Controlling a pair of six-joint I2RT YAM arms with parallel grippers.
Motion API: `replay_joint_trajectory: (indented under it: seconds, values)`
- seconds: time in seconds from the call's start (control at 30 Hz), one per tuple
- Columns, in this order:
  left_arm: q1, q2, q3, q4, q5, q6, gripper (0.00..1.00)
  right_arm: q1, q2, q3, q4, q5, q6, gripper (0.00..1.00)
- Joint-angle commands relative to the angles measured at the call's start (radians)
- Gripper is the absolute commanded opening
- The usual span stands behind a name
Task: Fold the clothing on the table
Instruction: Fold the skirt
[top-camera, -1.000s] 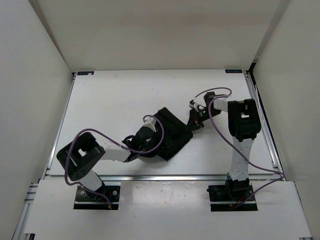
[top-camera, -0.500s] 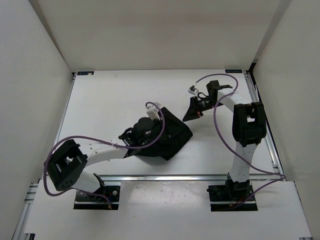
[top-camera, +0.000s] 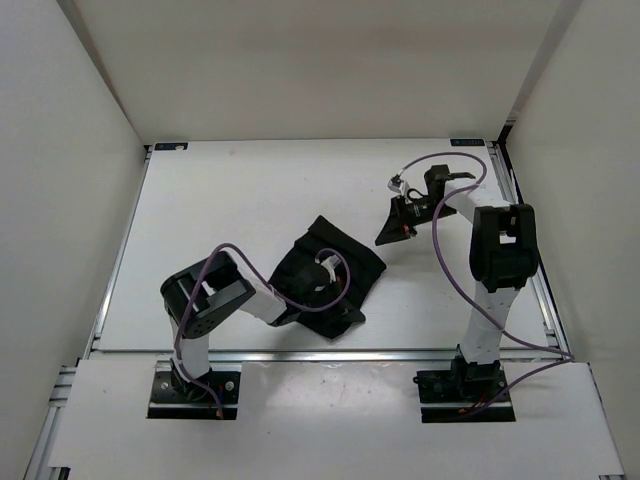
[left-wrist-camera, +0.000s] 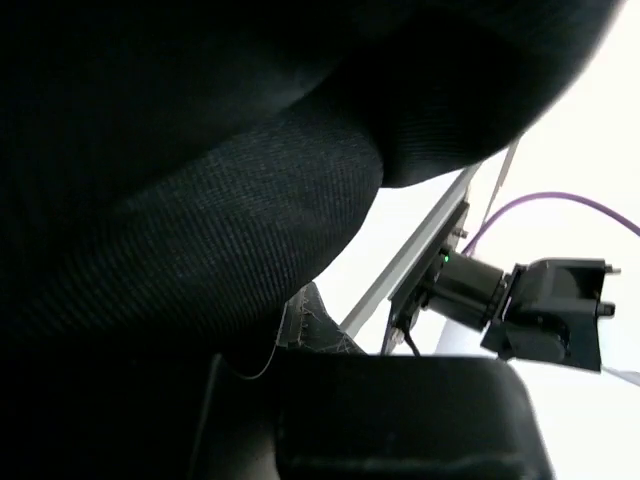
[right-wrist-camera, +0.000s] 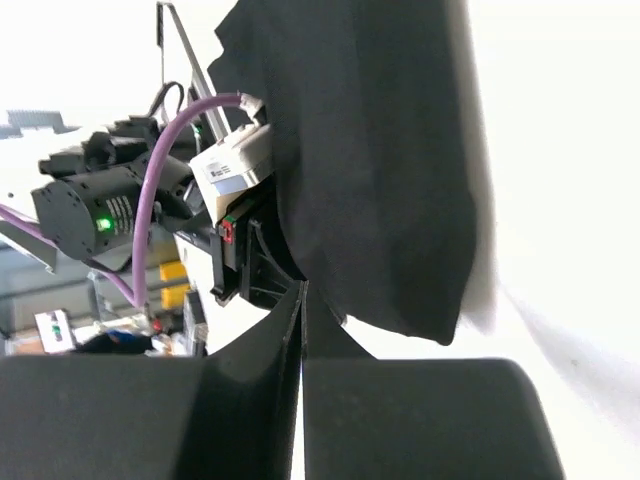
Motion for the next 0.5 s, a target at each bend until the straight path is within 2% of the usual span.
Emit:
replay_joint_trajectory:
  seconds: [0.0, 0.13, 0.23, 0.3, 0.37, 0.47]
  values:
    - [0.017, -0.029, 0.077, -0.051, 0.029, 0.062, 0.00, 0.023, -0.016, 0.082, -0.085, 0.013, -0.096, 0.00]
    - [0.040, -0.215, 0.135, -0.203, -0.063, 0.200, 0.00, 0.033, -0.010, 0.130, -0.232, -0.107, -0.254, 0.00]
    - [0.085, -0.341, 0.061, -0.195, -0.049, 0.184, 0.00, 0.054, 0.002, 0.177, -0.288, -0.186, -0.298, 0.00]
    - [0.089, -0.475, 0.015, -0.204, -0.098, 0.180, 0.01, 0.095, 0.048, 0.260, -0.335, -0.160, -0.331, 0.00]
    - [0.090, -0.570, -0.052, -0.213, -0.149, 0.159, 0.02, 0.135, 0.122, 0.369, -0.454, -0.137, -0.410, 0.00]
    - [0.114, -0.693, -0.177, -0.241, -0.189, 0.078, 0.02, 0.198, 0.240, 0.383, -0.476, -0.135, -0.420, 0.01]
